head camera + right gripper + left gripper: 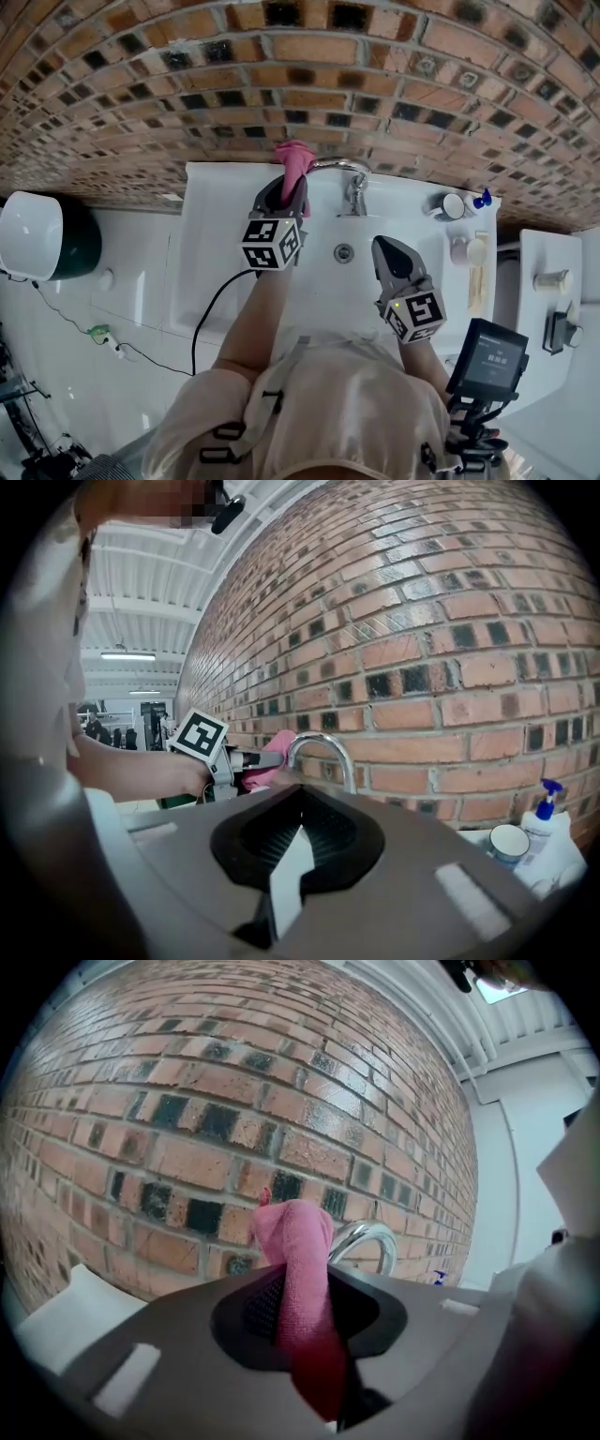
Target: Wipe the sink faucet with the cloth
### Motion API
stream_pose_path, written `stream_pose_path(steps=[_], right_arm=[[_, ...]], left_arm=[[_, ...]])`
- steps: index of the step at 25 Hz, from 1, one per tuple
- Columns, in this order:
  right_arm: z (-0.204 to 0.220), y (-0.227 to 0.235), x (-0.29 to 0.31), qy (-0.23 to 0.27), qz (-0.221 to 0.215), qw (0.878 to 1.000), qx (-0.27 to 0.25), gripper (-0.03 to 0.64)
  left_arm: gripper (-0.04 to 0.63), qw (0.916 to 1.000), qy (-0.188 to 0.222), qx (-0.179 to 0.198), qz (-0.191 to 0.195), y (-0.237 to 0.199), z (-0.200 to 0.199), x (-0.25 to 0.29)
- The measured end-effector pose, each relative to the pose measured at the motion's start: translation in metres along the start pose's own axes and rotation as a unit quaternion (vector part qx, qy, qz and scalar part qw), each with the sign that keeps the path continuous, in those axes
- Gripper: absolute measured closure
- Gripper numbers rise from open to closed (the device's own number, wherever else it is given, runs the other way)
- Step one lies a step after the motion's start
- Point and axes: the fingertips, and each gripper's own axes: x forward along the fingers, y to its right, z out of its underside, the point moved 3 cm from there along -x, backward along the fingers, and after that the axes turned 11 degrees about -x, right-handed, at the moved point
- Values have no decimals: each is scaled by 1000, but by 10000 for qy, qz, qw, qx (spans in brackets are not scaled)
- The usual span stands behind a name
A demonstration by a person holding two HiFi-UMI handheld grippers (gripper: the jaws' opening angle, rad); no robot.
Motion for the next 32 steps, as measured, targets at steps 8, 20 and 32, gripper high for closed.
stream_pose_path(steps=[8, 20, 32], right_arm=[[-3, 5, -13, 122, 127, 9998, 64, 624], [17, 34, -36, 16, 396, 9987, 304, 625], [34, 44, -22, -83, 247, 9987, 434, 624]], left_arm=[[506, 9957, 263, 594, 667, 64, -35, 9], [506, 9842, -437, 1019, 1382, 133, 20, 47], [506, 9685, -1844, 967, 1365, 106, 101, 85]])
